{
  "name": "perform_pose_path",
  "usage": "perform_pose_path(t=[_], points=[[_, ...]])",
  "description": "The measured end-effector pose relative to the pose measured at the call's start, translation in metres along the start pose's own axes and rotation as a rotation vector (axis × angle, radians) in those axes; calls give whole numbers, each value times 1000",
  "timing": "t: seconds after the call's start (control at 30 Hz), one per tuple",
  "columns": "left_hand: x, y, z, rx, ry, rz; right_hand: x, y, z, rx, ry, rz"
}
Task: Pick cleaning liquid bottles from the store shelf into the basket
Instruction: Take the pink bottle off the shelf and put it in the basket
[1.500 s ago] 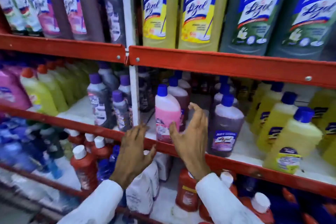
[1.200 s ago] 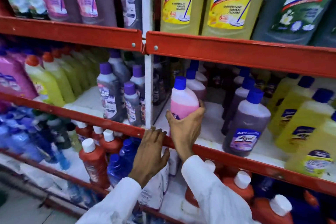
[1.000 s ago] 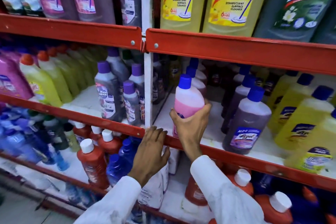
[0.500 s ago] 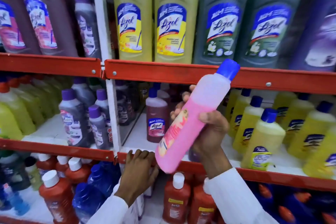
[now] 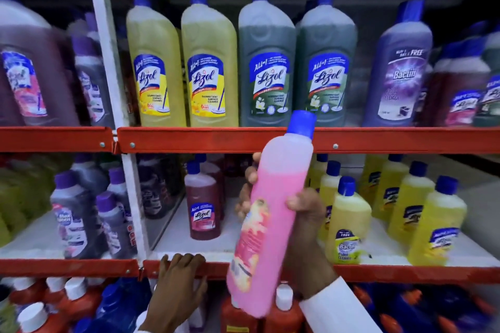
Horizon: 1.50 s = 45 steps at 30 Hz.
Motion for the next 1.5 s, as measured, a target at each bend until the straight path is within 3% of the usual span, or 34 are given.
perform_pose_path(t=[0.17,0.37,0.63,0.77,0.87,0.93,1.03,1.13,1.33,1.5], points=[[0,0,1,14,10,-38,0,9,-13,325,567,383],[-1,0,2,13,23,-47,6,16,-19,439,759,438],[9,4,16,64,69,-106,41,37,-21,290,824,391],[33,11,67,-18,339,-112,75,63,-19,171,852,371],[44,25,127,-179,692,-274,104,82,-13,81,843,354],[31,42,161,-130,978,-431,129,102,-6,9,892,367],[-3,58,185,47,1149,-421,163,131,5,-66,958,350],[-52,89,196,172,1118,-383,206,169,22,-180,1038,334],[-155,157,199,276,905,-496,287,226,64,-376,1338,223],[-240,200,188,411,773,-601,341,264,114,-539,1388,233]])
Point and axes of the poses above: each hand's wrist, its own y-axis away from the middle knuckle, its own x-axis out of the back of the hand, z = x × y, the point moved 5 cm from there along -y, towards the middle knuckle, and after that the axes turned 3 degrees about z, right-handed, at the moved point
